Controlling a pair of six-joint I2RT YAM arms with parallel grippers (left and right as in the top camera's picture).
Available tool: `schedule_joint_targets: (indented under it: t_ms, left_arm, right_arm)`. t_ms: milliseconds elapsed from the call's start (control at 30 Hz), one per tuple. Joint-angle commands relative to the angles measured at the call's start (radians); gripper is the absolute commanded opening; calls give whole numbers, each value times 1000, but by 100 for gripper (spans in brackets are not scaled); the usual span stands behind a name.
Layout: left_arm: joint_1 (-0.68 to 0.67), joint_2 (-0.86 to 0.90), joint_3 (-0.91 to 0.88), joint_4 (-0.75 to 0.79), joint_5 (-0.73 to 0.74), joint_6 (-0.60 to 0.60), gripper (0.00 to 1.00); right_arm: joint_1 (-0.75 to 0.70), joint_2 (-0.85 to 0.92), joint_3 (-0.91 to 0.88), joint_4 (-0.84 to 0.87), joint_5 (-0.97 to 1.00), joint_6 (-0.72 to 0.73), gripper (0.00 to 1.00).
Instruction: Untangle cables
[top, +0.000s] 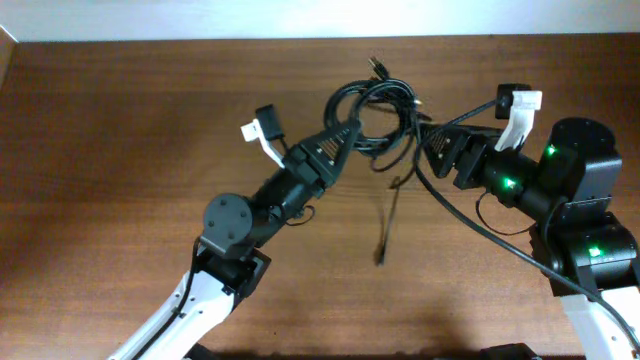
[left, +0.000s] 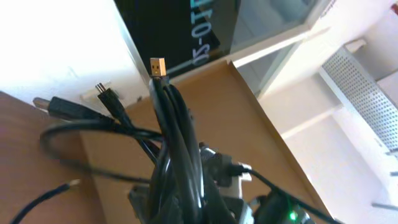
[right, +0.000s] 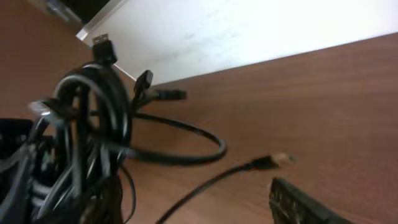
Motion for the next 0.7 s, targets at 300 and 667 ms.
schedule_joint_targets:
  t_ms: [300, 667]
  left_arm:
    - [-3, -8, 18, 15, 48, -97, 0]
    - [-2, -8, 18, 12, 114, -152, 0]
  right_arm:
    - [5, 92, 11, 123, 77, -56, 75]
    - [-30, 264, 11, 211, 477, -10, 74]
